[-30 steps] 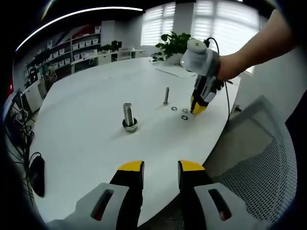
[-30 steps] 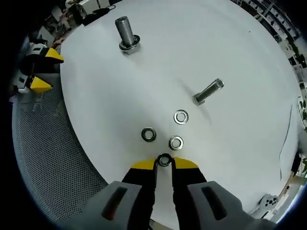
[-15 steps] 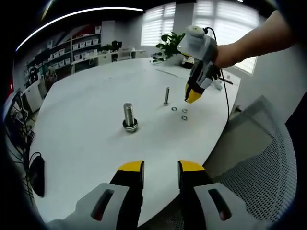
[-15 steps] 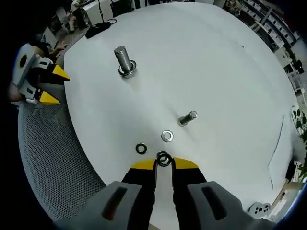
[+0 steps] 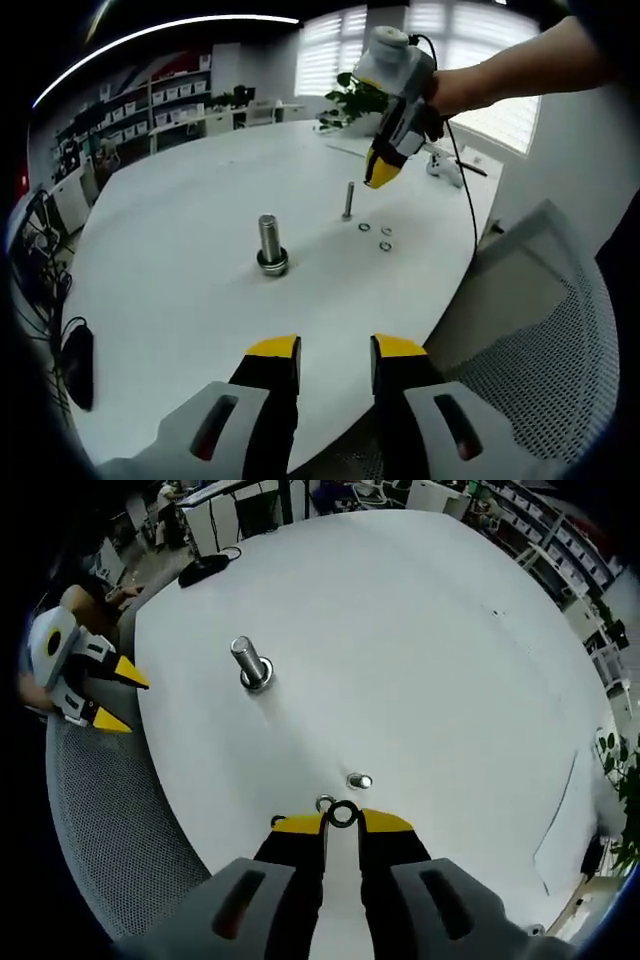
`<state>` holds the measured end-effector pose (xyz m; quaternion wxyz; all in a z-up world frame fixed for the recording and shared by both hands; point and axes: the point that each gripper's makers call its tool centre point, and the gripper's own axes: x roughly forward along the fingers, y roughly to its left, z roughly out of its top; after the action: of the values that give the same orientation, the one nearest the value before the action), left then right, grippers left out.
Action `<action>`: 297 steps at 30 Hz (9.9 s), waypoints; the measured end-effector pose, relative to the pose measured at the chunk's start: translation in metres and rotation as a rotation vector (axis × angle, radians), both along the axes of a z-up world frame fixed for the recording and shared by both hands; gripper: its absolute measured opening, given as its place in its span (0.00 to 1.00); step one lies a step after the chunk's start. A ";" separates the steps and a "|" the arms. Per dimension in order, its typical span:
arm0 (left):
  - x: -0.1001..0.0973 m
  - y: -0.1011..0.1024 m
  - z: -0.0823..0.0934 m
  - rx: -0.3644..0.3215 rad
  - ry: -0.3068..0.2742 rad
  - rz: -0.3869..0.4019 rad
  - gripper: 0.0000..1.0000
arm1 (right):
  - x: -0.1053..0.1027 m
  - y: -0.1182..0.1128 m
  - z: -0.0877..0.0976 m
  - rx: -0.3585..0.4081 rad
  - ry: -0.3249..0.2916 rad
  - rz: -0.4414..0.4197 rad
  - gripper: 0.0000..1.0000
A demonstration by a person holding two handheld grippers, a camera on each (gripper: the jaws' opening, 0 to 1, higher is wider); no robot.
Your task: Place the washer onto the threaded stud by aligning its center hole with the stud, sliding it down to the base, and recovering from edge contact or off-axis alignment until the washer reaches the visible bottom stop.
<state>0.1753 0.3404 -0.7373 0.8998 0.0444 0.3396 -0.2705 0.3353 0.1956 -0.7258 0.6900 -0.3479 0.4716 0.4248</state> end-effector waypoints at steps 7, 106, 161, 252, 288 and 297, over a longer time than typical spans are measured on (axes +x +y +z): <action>0.000 0.000 0.001 0.002 -0.004 0.002 0.26 | 0.008 0.000 0.005 -0.001 -0.021 0.010 0.14; 0.000 0.000 -0.005 0.029 0.012 -0.006 0.26 | -0.008 -0.036 -0.065 -0.074 0.061 0.051 0.29; 0.002 0.002 -0.003 0.024 0.002 0.006 0.26 | -0.037 -0.029 -0.075 -0.164 0.113 0.275 0.17; 0.001 0.001 -0.004 0.017 0.012 0.001 0.26 | 0.007 -0.008 -0.013 -0.052 -0.019 0.106 0.14; 0.000 0.000 -0.004 0.011 0.013 -0.007 0.25 | 0.021 0.007 -0.023 -0.078 -0.009 0.136 0.14; -0.001 -0.001 -0.006 0.016 0.021 -0.018 0.25 | 0.020 0.006 -0.036 -0.102 0.023 0.133 0.14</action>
<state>0.1746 0.3395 -0.7431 0.8933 0.0520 0.3508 -0.2762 0.3552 0.2012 -0.7622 0.6362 -0.4081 0.4765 0.4490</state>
